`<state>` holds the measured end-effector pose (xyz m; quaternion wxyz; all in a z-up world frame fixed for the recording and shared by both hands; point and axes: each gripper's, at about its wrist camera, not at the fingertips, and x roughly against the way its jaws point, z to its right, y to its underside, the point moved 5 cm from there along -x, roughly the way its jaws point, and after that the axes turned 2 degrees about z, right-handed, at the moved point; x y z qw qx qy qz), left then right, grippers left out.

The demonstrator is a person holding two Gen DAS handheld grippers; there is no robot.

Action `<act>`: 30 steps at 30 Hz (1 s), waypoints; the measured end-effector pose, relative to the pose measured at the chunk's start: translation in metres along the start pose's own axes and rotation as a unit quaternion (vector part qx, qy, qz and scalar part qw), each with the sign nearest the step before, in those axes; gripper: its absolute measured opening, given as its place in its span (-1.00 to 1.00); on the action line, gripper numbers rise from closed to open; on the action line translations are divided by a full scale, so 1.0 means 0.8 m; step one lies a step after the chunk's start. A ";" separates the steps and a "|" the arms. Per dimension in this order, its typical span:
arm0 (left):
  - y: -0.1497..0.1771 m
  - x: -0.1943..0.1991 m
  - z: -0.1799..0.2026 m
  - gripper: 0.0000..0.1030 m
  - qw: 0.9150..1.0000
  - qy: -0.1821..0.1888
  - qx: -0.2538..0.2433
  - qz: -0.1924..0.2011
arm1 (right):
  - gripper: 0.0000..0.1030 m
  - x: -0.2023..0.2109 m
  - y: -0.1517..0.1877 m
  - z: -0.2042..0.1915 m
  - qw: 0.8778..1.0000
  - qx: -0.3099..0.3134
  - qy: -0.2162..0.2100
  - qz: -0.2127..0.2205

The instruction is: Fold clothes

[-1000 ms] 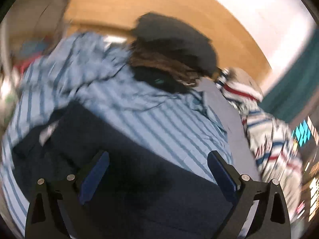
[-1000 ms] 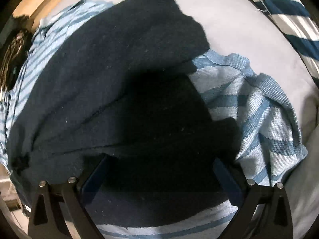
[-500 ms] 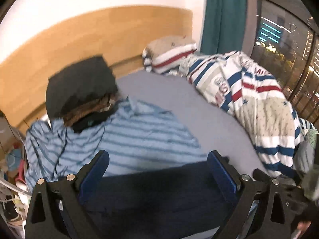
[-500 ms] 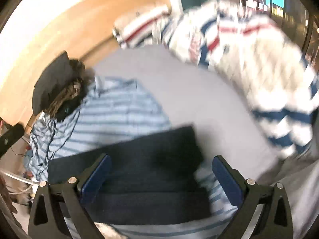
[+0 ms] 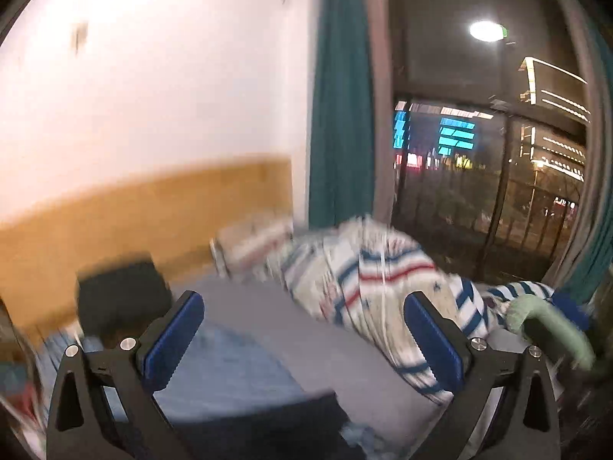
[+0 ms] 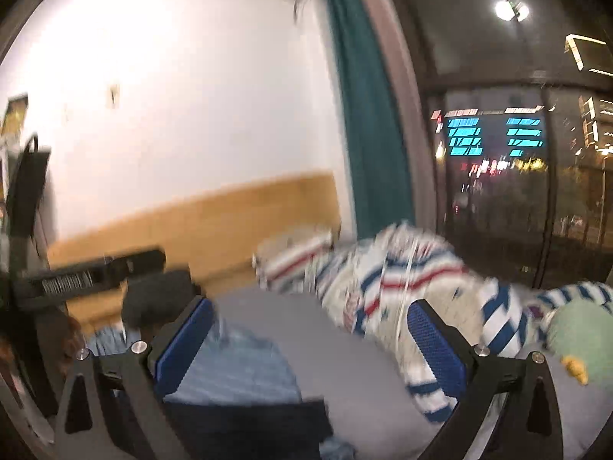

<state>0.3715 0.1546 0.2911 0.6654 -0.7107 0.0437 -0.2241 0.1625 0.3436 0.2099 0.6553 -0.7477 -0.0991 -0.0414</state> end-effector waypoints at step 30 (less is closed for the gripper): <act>0.092 0.014 -0.070 0.99 0.990 -0.101 0.099 -0.020 | 1.00 -0.021 0.109 -0.012 0.998 -0.002 0.046 -0.042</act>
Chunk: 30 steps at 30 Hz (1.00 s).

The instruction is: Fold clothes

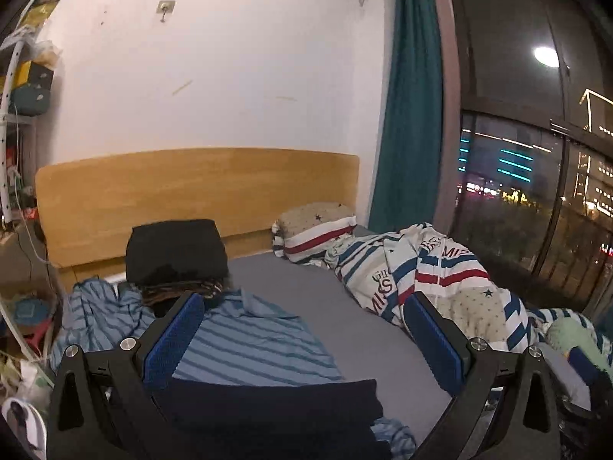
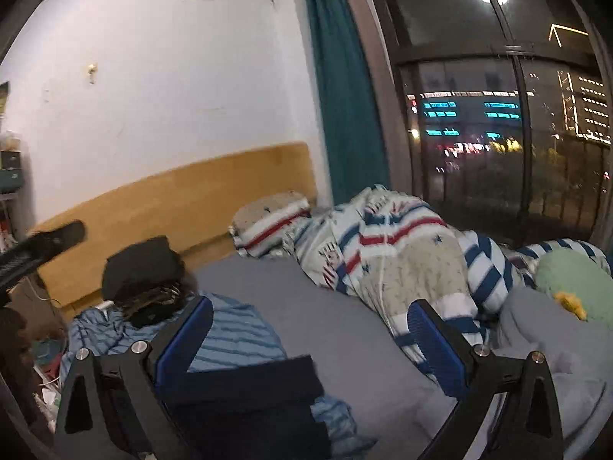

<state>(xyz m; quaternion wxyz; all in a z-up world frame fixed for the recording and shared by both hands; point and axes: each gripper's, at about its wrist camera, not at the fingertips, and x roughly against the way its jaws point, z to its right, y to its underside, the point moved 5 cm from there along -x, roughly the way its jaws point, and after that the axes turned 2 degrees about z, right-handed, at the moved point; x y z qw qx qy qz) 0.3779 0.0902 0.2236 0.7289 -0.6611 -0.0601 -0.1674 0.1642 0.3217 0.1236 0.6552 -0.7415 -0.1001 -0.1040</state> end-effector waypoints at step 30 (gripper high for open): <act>0.123 -0.217 -0.021 -1.00 0.941 -0.062 -0.016 -0.332 | -0.59 -0.187 0.248 0.032 0.889 -0.161 0.016 -0.428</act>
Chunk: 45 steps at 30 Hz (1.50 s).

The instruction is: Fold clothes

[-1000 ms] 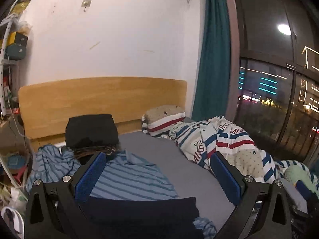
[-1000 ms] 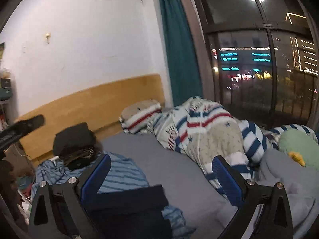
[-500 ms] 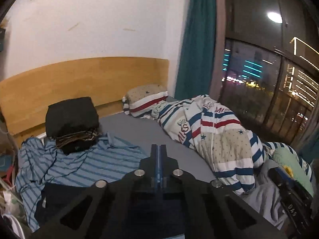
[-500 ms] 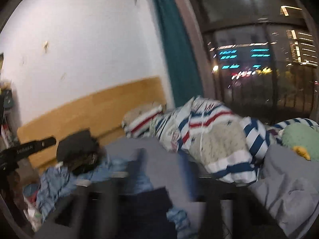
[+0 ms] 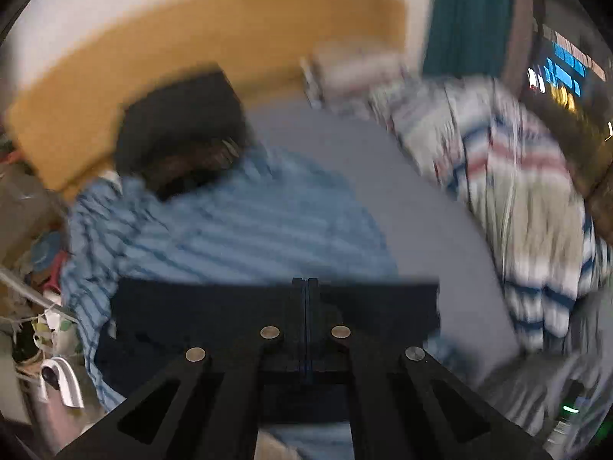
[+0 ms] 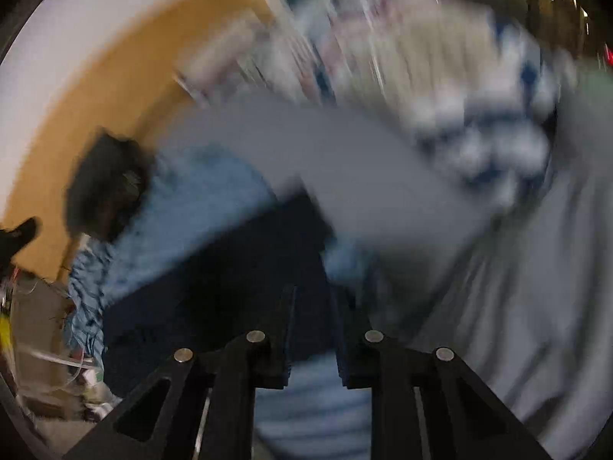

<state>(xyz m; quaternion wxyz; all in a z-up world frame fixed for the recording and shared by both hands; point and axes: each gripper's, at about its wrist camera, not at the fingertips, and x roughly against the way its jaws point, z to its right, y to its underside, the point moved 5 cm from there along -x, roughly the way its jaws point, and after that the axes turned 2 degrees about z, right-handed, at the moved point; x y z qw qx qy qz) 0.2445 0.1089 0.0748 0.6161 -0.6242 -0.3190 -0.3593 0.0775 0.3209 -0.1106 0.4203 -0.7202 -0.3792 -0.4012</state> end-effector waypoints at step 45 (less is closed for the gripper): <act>0.166 -0.292 0.182 0.49 0.932 0.089 -0.076 -0.344 | 0.32 -0.165 0.078 0.079 0.978 -0.102 -0.102 -0.152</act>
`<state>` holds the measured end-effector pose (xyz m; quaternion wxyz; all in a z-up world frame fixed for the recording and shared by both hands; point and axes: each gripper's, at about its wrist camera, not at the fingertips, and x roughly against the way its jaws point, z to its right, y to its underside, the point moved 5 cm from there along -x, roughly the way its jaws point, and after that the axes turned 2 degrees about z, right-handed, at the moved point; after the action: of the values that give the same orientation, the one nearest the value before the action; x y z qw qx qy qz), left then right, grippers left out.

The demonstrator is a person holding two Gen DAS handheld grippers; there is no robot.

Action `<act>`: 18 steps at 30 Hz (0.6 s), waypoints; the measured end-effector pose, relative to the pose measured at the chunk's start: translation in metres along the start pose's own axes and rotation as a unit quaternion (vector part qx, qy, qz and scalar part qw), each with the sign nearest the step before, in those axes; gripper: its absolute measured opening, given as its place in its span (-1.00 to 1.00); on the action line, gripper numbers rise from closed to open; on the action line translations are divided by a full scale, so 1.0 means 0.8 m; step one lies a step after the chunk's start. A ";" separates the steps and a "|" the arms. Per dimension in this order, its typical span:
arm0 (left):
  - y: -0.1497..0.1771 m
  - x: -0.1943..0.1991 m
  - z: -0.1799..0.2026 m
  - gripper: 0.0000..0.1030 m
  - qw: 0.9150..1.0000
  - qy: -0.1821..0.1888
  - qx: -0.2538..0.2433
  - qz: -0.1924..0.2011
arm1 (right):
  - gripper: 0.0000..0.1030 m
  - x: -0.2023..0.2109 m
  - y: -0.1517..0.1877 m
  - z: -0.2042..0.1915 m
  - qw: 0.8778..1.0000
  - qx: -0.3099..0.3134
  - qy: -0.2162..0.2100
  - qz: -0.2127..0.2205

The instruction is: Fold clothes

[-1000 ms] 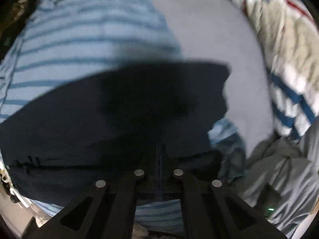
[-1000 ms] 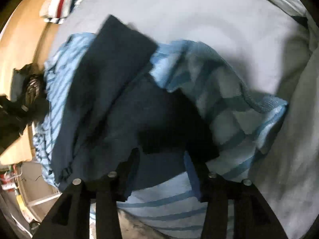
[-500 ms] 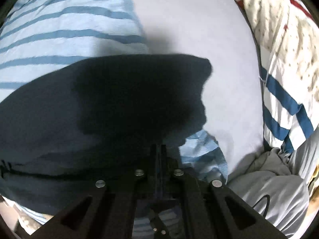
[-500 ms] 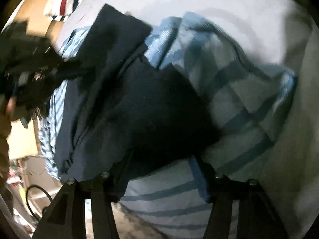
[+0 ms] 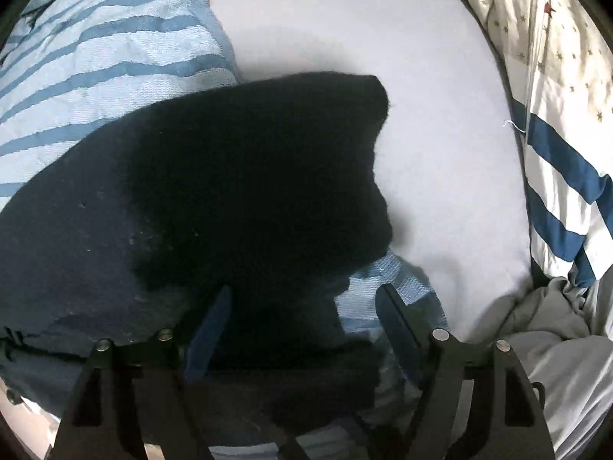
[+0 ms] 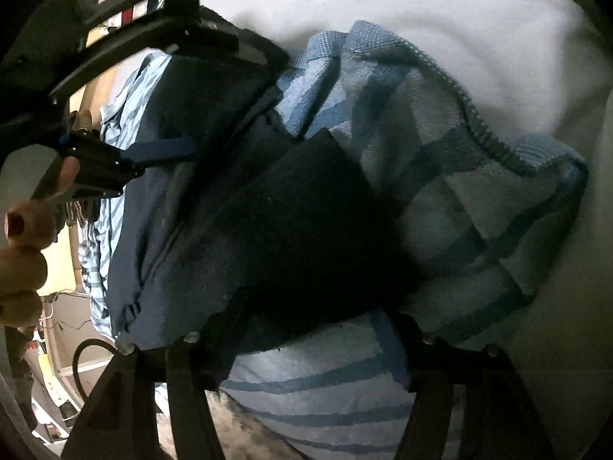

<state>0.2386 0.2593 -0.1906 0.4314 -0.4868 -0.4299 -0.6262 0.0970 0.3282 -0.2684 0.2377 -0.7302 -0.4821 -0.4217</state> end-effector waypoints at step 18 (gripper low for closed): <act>0.031 -0.017 -0.003 -0.19 0.994 -0.097 -0.039 0.032 | 0.13 0.012 0.005 0.015 0.999 0.040 0.017 0.014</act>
<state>0.2636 0.2524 -0.2012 0.3882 -0.5751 -0.4287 -0.5786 0.1066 0.3406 -0.2663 0.2811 -0.7191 -0.4845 -0.4112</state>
